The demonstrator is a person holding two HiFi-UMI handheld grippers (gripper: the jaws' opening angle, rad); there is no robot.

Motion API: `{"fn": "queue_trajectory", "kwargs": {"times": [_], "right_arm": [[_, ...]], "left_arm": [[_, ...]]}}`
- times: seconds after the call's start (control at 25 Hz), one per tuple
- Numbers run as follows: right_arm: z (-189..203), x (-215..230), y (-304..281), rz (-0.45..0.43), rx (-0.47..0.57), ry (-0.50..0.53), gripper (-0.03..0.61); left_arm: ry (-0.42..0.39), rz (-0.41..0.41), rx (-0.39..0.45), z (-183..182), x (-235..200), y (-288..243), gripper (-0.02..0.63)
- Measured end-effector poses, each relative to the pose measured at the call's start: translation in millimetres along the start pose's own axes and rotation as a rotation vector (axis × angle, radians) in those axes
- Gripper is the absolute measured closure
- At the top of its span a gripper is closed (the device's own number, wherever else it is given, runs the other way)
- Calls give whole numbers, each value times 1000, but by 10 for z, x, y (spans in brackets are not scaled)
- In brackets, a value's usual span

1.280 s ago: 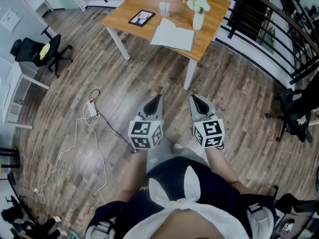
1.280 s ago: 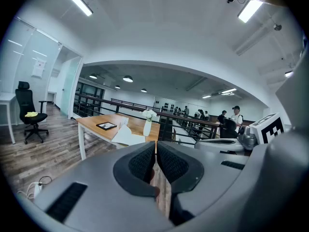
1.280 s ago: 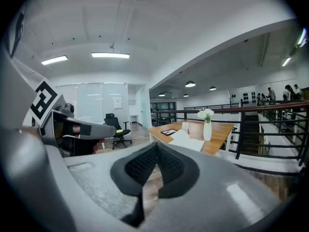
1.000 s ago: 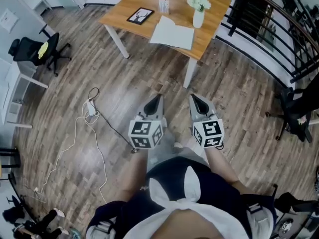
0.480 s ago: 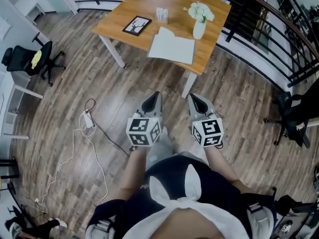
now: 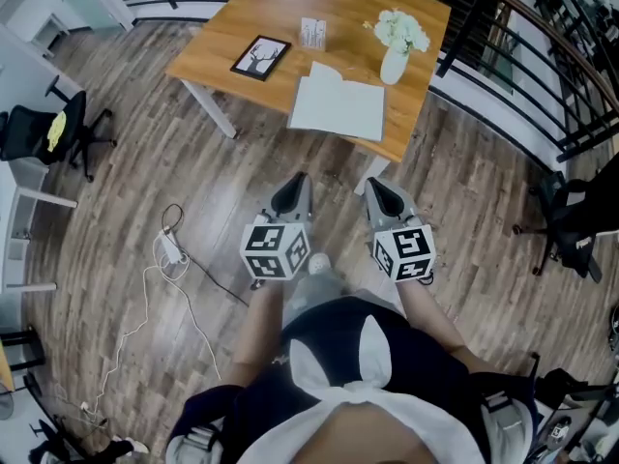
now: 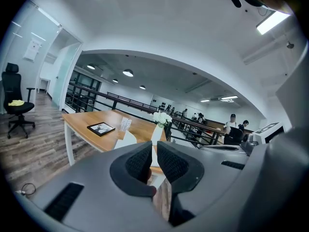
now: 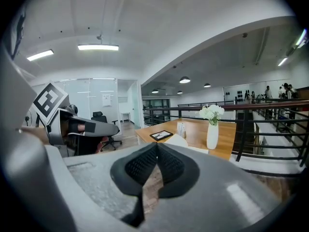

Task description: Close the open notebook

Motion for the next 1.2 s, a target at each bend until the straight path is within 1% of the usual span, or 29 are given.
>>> {"fn": "queue_trajectory", "kwargs": {"times": [0.12,0.16,0.24,0.28,0.44,0.64,0.84,1.0,1.2], "right_arm": [[-13,14,-208,20,-4,-1,580],[-13,18,-267,28,-6,-4,580],[-22,22,-379,41,-10,-13,580],[-32,21,-430,44,-11,-14,580],[-40,59,-582,49,-22,-13,580],[-25,190,-791,60,-40,-28,580],[23,365,-1090,44,-68,-35,580],[-18,538,-1337,26,-82,-27,580],[-39,784,-1590,22,-100,-22,580]], "left_arm": [[13,19,-5,-68,-183,-163,584],[15,27,-7,-88,-237,-215,570],[24,45,-10,-128,-336,-321,498],[32,50,-11,-145,-383,-373,474],[67,57,-22,-148,-525,-554,423],[124,63,-43,-129,-704,-804,399],[172,42,-56,-151,-945,-1159,371],[180,47,-99,-177,-1089,-1467,350],[193,32,-140,-183,-1271,-1778,345]]}}
Point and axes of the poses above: the fingertips, and each gripper's own axes: y backward along the fingers, x to its right, z out of its underside, the point moved 4 cm from there along y, backward along the fingers, and after that the axes turned 2 degrees about y, right-handed, at the moved point
